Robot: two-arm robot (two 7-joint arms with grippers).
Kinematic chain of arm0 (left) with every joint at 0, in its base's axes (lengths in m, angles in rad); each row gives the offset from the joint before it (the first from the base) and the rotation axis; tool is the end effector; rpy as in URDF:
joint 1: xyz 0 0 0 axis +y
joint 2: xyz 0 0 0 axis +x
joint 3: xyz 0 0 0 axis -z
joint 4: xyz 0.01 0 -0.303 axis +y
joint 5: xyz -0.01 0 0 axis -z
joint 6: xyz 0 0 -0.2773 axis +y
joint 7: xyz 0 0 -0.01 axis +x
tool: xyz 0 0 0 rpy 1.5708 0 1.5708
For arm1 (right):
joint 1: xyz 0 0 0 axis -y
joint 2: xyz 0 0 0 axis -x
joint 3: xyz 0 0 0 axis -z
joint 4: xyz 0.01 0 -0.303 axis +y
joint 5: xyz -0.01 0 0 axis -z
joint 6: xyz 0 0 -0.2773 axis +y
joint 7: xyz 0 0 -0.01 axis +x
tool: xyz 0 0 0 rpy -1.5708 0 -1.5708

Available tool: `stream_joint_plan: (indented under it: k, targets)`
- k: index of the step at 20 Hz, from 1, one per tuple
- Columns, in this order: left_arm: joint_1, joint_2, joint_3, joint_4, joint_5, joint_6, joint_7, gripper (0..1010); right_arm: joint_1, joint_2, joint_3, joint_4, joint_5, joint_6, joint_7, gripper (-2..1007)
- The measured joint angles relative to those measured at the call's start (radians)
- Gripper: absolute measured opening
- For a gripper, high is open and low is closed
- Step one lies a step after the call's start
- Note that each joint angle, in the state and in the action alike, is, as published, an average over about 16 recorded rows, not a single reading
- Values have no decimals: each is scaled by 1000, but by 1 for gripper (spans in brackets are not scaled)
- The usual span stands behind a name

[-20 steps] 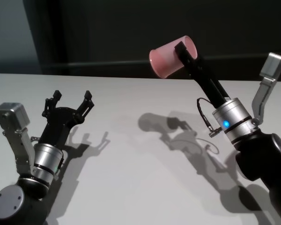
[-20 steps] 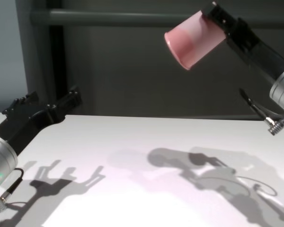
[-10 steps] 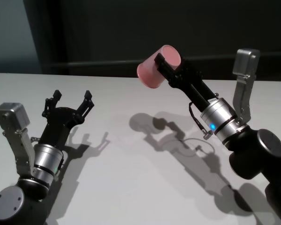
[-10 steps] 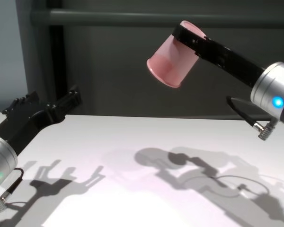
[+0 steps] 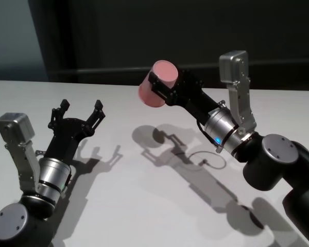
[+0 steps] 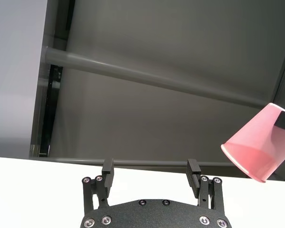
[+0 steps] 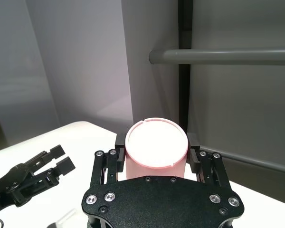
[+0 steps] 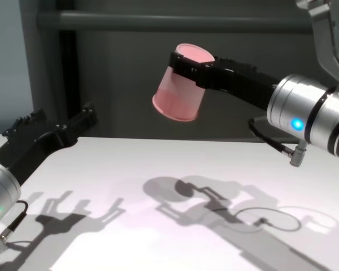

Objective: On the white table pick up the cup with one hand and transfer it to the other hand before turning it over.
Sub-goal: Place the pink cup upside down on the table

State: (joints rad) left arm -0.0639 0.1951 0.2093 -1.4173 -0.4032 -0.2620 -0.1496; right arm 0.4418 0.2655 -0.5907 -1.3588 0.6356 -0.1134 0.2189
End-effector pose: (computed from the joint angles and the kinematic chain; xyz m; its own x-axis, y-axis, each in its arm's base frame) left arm 0.3086 0.0101 -0.3403 0.2902 0.9411 -0.1733 -0.9516 0.2647 -0.1561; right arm 0.3888 0.0570 -0.2601 0.6485 -0.7467 -0.1480 0.7599 0.6240 0.1819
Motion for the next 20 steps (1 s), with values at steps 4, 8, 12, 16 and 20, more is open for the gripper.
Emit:
stream_joint_plan:
  k: [4, 8, 12, 16, 20]
  targets:
    - [0, 0, 0, 0, 0, 0, 0, 1003, 16, -4, -18, 4, -44, 27, -12, 738]
    - [0, 0, 0, 0, 0, 0, 0, 1003, 26, -12, -25, 16, -66, 45, -11, 738]
    - [0, 0, 0, 0, 0, 0, 0, 1003, 26, -20, -28, 34, -78, 58, -7, 738]
    - [0, 0, 0, 0, 0, 0, 0, 1003, 20, -25, -30, 55, -90, 72, -4, 738]
    - [0, 0, 0, 0, 0, 0, 0, 1003, 10, -23, -35, 76, -105, 92, -1, 738]
